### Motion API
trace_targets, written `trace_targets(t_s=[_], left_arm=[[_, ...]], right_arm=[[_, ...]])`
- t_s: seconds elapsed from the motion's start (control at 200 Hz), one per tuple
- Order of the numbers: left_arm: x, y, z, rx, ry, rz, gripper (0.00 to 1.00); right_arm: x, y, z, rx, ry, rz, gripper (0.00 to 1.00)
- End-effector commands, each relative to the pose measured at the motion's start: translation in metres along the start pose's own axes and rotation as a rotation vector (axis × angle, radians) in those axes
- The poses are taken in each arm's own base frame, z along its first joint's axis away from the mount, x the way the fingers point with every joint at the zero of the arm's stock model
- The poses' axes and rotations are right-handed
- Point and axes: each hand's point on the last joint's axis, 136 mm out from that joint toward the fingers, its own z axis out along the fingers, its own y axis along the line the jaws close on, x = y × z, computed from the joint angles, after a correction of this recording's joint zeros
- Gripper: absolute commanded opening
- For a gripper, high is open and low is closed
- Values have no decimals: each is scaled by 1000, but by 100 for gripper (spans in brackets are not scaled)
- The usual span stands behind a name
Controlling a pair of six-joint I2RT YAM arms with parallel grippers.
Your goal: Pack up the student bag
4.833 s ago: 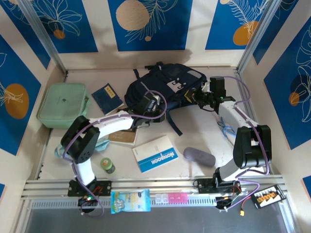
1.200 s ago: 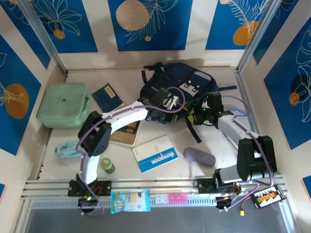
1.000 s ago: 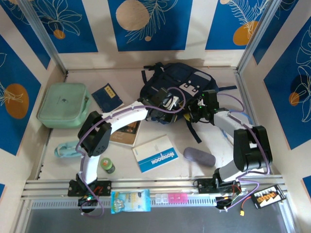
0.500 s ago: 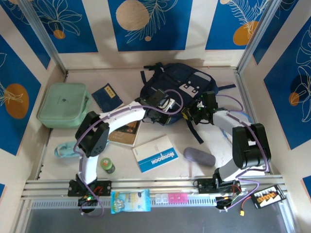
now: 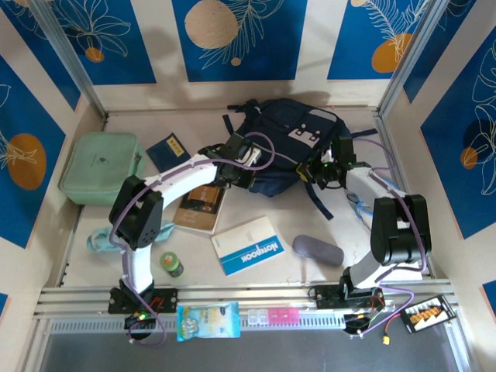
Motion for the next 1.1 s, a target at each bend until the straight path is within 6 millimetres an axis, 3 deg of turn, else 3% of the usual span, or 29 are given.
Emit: trace_targets(t_s=[0.0,0.37,0.51,0.7,0.875,1.095], left_arm=[[11,-3,-20,18,19,-18,0],[25,-70,-5,162,40,-28,0],[16,-104,2,230,23,-34,0],[5,-133,15,310,16,-37,0],[-7,-153,20,355,5,-20,0],[-15,-167,27,405,1,-18,0]], right_arm=[[-27,22,-11,-66,-27,-150,9],[-46,-4,-41,-47,-92,-113,14],[-47,-25,-56,28,-124,-33,46],[-26,-43,-74,77,-171,88,64],[4,-49,-87,69,-203,190,69],[39,-62,-68,48,-142,327,69]])
